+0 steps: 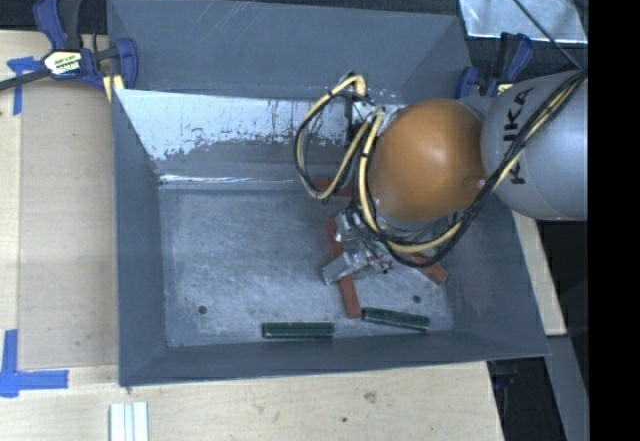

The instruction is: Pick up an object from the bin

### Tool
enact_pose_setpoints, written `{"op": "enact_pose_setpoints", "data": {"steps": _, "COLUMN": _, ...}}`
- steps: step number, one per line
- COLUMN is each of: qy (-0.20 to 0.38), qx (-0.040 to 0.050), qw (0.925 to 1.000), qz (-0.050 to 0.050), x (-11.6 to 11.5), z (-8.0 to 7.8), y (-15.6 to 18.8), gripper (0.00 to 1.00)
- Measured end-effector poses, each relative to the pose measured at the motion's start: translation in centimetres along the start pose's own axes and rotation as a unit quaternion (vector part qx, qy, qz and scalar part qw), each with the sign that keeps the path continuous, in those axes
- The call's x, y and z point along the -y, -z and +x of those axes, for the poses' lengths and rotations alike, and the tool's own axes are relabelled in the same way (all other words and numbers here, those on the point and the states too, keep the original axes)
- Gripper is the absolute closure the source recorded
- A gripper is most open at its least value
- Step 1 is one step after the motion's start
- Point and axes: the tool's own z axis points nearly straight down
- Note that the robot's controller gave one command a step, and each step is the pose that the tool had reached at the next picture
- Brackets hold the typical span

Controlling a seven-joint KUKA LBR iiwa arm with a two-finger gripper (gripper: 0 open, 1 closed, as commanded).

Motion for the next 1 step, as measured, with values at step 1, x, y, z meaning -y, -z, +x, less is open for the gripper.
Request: {"op": "enact_pose_setpoints", "data": {"steps": 1, "qy": 0.012, "qx": -0.0016, "qw": 0.9999, "qz": 0.003, "x": -0.32, "z": 0.51, "y": 13.18, "gripper": 1.00}}
